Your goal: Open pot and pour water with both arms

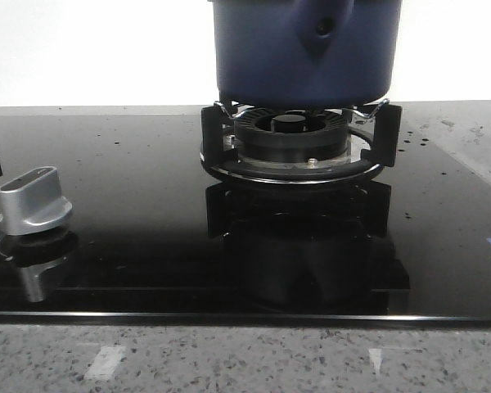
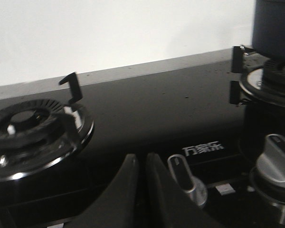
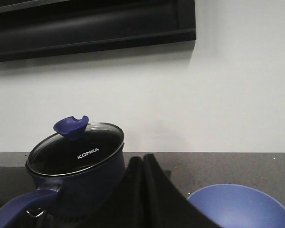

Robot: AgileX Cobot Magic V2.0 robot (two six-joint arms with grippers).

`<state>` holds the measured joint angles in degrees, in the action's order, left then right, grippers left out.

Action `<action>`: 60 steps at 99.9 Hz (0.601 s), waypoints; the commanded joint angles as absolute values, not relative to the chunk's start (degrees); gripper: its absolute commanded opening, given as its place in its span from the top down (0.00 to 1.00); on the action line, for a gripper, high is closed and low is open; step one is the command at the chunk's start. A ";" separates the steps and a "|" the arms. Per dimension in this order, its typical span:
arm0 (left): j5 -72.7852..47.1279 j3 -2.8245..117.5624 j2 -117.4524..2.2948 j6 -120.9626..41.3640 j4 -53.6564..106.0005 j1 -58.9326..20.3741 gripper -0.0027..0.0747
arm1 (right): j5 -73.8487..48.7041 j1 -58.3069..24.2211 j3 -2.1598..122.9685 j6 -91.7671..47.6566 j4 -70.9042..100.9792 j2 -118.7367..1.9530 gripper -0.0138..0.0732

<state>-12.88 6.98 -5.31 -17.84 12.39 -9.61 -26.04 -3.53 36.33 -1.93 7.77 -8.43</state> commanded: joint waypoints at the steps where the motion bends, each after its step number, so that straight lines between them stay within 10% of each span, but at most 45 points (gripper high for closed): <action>1: -4.49 4.55 -3.32 -12.31 10.65 -8.64 0.99 | -21.65 -3.69 37.42 -2.41 7.85 -9.12 0.92; 60: -16.23 -1.93 1.78 -1.13 5.21 -4.78 0.99 | -21.88 -3.69 37.42 -2.41 7.85 -9.12 0.92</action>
